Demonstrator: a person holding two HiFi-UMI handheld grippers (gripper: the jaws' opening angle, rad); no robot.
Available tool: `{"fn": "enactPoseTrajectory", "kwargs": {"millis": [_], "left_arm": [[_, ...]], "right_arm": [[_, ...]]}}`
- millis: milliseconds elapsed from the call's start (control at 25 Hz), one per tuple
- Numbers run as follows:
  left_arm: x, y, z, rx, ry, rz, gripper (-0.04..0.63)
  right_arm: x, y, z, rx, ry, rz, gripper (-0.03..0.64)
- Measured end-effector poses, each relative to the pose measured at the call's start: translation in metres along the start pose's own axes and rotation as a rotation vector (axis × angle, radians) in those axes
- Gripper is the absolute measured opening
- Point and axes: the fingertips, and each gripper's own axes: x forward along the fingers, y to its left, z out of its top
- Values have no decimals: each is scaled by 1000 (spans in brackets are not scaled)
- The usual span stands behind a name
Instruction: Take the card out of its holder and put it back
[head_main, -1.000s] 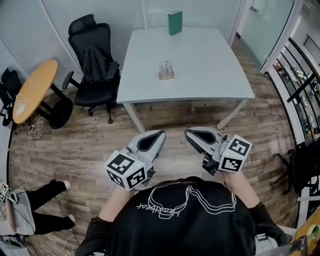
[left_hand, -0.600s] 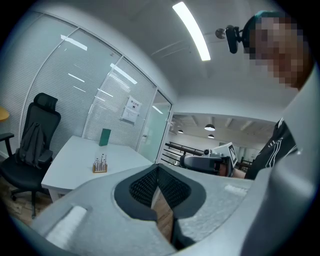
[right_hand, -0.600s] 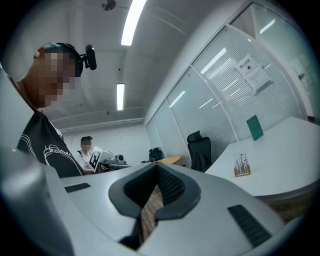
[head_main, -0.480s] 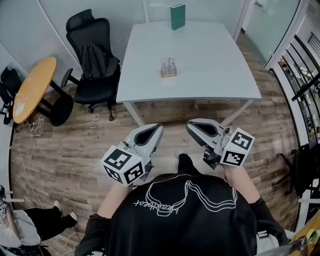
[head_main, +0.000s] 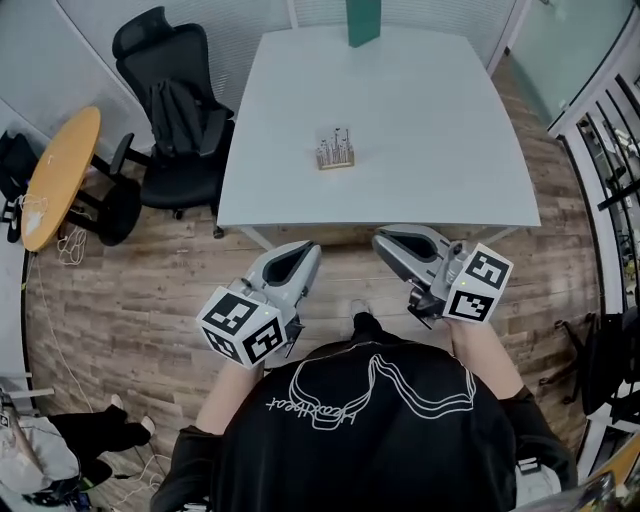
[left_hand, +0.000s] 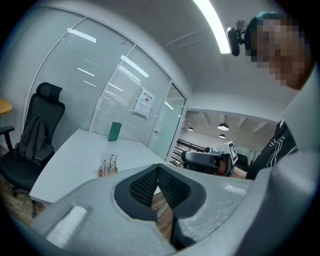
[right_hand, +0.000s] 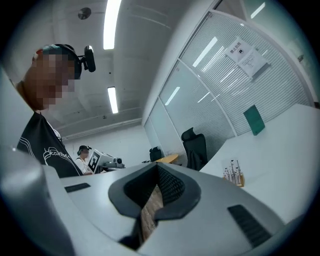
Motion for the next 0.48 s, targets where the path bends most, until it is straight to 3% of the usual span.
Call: {"fn": "enactPoseTrajectory", "kwargs": {"millis": [240, 480], "left_arm": [[76, 51, 19, -35, 16, 40, 14], [115, 64, 18, -44, 24, 64, 14]], "right_arm": [[16, -94, 26, 28, 33, 7, 9], [20, -135, 49, -9, 34, 34, 9]]}}
